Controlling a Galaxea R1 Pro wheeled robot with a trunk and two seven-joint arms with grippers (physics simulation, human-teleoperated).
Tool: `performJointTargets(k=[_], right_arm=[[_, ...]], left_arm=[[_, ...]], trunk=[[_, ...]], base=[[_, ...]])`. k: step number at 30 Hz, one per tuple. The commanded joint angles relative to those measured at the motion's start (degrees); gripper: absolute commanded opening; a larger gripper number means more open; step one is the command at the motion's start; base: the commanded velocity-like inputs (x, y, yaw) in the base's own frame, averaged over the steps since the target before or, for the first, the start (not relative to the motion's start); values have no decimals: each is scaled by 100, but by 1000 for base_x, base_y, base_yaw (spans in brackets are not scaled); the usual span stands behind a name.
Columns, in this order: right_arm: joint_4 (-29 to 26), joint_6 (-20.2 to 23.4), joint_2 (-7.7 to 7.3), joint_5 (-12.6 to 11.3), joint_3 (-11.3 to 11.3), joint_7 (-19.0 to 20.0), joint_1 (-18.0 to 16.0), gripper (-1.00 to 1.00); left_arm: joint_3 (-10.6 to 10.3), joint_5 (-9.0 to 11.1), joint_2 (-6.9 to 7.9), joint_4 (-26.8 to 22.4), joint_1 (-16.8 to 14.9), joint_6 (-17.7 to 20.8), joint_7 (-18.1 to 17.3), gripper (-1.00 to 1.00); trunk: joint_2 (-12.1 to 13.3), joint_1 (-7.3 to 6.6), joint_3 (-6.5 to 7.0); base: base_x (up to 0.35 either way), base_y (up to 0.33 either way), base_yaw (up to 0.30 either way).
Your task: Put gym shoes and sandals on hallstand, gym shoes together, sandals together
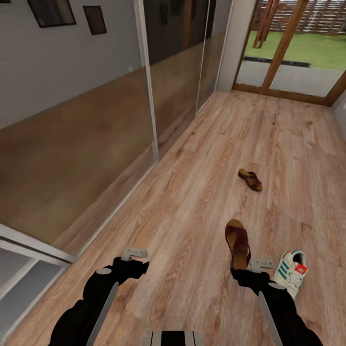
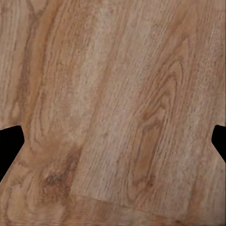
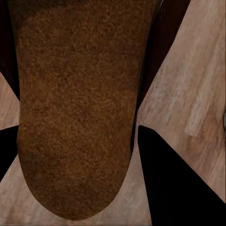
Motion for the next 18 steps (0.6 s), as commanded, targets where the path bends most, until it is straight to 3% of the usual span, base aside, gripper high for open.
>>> performJointTargets(k=[1, 11, 18], right_arm=[[-8, 30, -1, -11, -1, -12, -1, -100], [-8, 32, -1, -12, -1, -12, -1, -100], [-8, 33, -1, -12, -1, -12, -1, -100]], left_arm=[[2, 15, -2, -4, -4, 29, -4, 100], [-3, 20, -15, -12, -4, 29, -8, 100], [-3, 20, -122, -13, -4, 29, -3, 100]], trunk=[[-2, -4, -3], [-2, -4, -3], [-2, -4, -3]], base=[[-330, -10, 279], [-333, -2, 280], [-331, 0, 280]])
